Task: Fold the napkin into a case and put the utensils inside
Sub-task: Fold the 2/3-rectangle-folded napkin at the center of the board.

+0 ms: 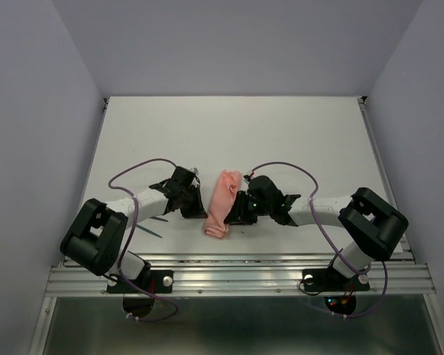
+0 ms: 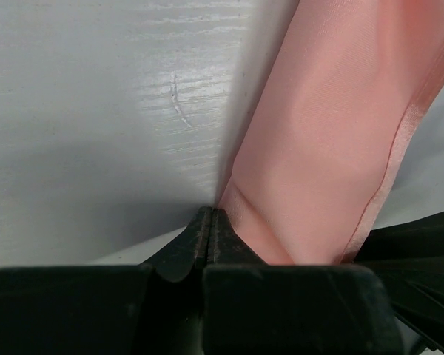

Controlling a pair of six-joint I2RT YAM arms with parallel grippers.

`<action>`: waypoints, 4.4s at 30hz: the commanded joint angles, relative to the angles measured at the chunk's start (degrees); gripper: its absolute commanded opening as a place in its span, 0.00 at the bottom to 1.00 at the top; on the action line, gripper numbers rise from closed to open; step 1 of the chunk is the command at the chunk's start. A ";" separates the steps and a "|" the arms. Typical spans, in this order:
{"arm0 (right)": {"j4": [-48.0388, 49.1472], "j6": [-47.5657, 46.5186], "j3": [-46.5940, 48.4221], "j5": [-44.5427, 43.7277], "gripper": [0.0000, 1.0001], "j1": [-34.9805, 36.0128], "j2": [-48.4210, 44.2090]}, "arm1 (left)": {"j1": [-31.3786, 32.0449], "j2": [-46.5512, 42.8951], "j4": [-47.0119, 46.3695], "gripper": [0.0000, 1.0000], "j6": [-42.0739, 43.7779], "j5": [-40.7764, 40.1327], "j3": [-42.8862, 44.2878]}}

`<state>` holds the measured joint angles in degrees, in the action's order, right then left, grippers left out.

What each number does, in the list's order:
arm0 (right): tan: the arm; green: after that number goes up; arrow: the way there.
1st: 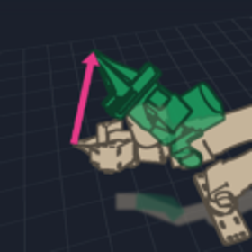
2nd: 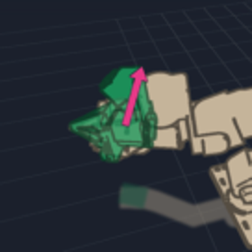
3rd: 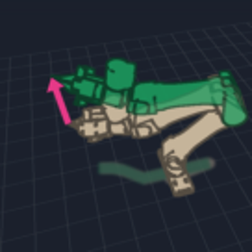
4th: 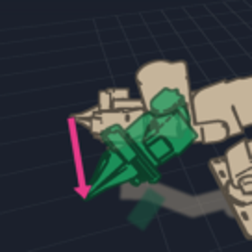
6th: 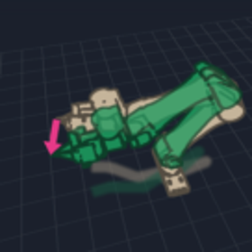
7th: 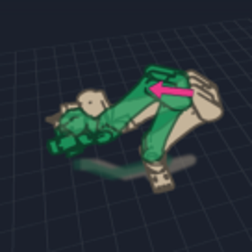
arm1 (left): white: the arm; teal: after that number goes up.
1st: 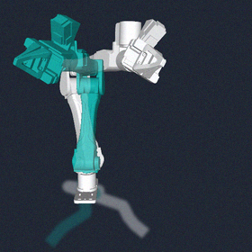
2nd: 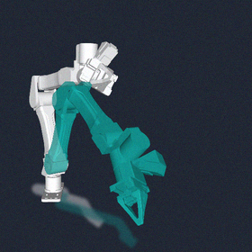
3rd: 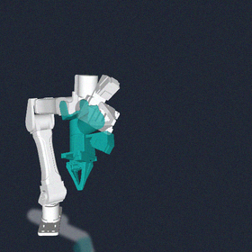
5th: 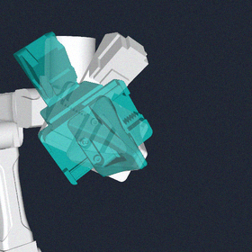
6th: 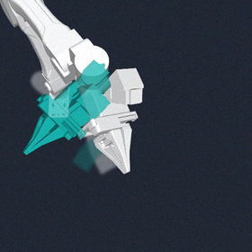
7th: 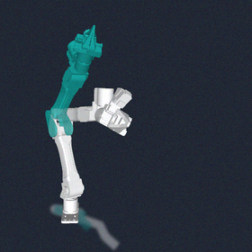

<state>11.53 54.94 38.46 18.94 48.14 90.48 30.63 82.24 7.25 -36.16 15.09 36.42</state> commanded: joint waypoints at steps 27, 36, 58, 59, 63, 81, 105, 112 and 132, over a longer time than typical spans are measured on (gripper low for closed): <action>5.09 -1.23 2.06 6.64 0.01 1.78 6.28 | 1.27 -0.41 -6.63 0.00 -4.09 3.72 -4.17; 1.92 -2.64 6.45 7.34 0.04 3.54 11.92 | 1.27 -1.02 -6.81 0.00 -5.14 3.54 -4.87; -32.53 -17.06 10.59 -16.21 0.81 1.09 -10.31 | -3.83 -8.23 5.41 0.00 0.74 -1.04 9.45; -32.62 -16.80 10.15 -18.30 0.78 0.30 -11.45 | -3.83 -8.15 5.32 0.00 0.92 -0.51 9.63; -32.54 -15.13 8.13 -22.19 0.59 -6.99 -17.86 | -2.43 -7.36 5.06 0.00 1.88 2.74 10.68; -28.41 -20.31 12.34 -21.49 0.40 -18.34 -5.14 | 7.34 2.13 3.12 0.00 4.87 9.52 8.67; -23.49 -27.33 17.62 -22.74 0.39 -18.34 4.37 | 8.74 4.25 5.49 0.00 6.28 8.64 6.54; -25.33 -29.01 17.70 -20.52 0.47 -18.34 -0.56 | 8.65 3.71 7.78 0.00 7.51 8.38 20.86; -27.44 -26.29 20.25 -19.99 0.42 -17.30 1.89 | 8.65 30.26 5.15 0.00 8.12 7.05 45.84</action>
<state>-16.03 28.32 55.96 -1.56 30.04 91.20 39.00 113.54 12.51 -29.54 21.34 78.15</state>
